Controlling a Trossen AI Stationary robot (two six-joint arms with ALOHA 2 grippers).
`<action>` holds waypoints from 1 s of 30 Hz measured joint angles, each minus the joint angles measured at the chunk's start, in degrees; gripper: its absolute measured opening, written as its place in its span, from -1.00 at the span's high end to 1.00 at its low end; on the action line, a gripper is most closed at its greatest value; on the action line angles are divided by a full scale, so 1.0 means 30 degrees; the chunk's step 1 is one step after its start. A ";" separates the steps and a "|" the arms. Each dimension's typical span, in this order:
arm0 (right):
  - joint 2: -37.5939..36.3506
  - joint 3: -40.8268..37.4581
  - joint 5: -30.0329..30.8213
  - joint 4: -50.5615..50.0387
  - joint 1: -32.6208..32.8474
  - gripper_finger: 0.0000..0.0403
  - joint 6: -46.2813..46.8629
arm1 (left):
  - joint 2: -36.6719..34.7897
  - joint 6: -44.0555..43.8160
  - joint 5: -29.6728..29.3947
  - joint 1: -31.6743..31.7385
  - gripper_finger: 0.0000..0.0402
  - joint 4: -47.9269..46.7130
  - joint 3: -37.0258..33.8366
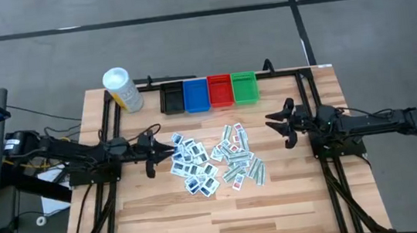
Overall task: Pick & Place First Aid Supplies
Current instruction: Put the green bandage pack into the red bin
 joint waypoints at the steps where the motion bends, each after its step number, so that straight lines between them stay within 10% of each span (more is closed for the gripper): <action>1: 0.0000 0.0000 0.0504 0.0213 -0.0022 0.35 0.0283 | 0.0124 0.0064 -0.0086 0.0000 0.54 0.0184 0.0000; 16: 0.0015 0.0000 0.5218 0.0259 -0.0798 0.35 0.1246 | 0.0303 0.2138 0.0018 0.0022 0.54 0.0805 0.0000; 30: 0.0022 0.0000 0.0594 -0.1847 0.0112 0.35 0.1173 | 0.0303 0.2063 -0.0128 0.0022 0.54 0.1337 0.0000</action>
